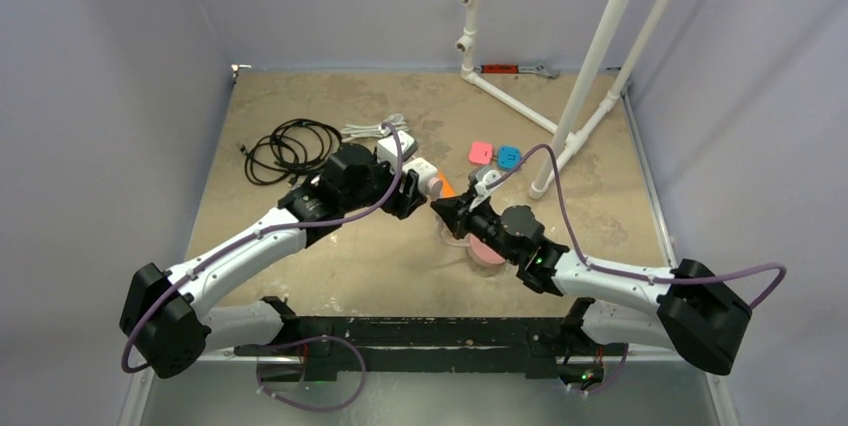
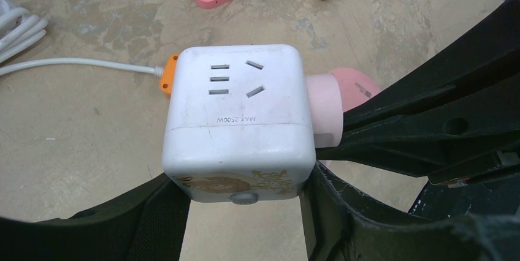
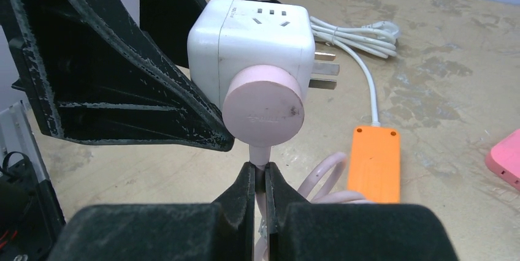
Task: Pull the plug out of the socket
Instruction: Remove the plug from the socket.
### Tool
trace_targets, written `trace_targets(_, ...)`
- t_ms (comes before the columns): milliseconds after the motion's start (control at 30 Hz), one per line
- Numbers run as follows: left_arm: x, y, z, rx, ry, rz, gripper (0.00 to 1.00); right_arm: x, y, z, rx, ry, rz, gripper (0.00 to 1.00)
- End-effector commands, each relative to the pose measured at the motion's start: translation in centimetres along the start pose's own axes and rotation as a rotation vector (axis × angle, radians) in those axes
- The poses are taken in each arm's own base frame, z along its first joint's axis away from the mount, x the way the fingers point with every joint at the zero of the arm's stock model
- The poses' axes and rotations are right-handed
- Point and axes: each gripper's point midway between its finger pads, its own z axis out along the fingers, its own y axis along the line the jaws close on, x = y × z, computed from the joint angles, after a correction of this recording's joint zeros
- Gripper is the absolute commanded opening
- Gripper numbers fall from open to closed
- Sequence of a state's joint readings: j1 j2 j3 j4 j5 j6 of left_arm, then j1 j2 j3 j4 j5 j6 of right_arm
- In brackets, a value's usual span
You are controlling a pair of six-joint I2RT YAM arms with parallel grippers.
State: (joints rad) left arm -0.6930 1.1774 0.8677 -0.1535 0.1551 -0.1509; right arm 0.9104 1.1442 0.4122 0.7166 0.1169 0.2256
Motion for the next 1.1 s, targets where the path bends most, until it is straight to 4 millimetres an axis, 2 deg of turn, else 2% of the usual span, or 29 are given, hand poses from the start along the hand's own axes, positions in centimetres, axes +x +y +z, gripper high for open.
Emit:
trace_targets(0,1.9,6.0,-1.1,-0.299,0.088,0.024,0.0,-5.6,-0.6,-0.7,0.04,-0.192,0.005,0.0)
trace_targets(200,1.7,5.4,-1.0,-0.268,0.081,0.02,0.0,-5.4,-0.7,-0.6,0.044,-0.187,0.009,0.0)
trace_targets(433,-0.1,1.6,-1.1,-0.04,-0.007,0.017,0.0,-3.5,-1.1,0.8,0.07,-0.123,0.006,0.0)
trace_targets(700,-2.9,-3.4,-3.4,0.253,-0.147,0.024,0.0,-0.3,-1.5,3.1,0.084,-0.016,-0.008,0.0)
trace_targets(800,-3.4,-5.2,-4.2,0.357,-0.169,0.024,0.0,0.8,-1.6,4.0,0.086,0.021,-0.013,0.0)
trace_targets(933,-4.0,-6.6,-4.8,0.444,-0.196,0.029,0.0,1.7,-1.7,4.7,0.089,0.049,-0.016,0.0)
trace_targets(1067,-4.1,-6.6,-4.9,0.441,-0.2,0.03,0.0,1.9,-1.7,4.7,0.087,0.053,-0.012,0.0)
